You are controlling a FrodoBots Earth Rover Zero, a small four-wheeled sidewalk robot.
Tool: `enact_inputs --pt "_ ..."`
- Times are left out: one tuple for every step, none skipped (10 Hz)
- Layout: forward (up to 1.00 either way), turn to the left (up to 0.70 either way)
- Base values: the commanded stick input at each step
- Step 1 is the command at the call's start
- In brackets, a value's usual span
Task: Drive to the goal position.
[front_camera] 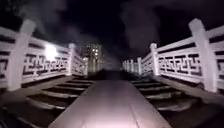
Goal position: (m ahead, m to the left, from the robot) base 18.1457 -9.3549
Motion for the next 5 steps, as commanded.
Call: enact_inputs --pt "0.7 -0.03" --pt "0.7 -0.13" --pt "0.7 -0.14" --pt "0.7 -0.04" --pt "0.7 0.0"
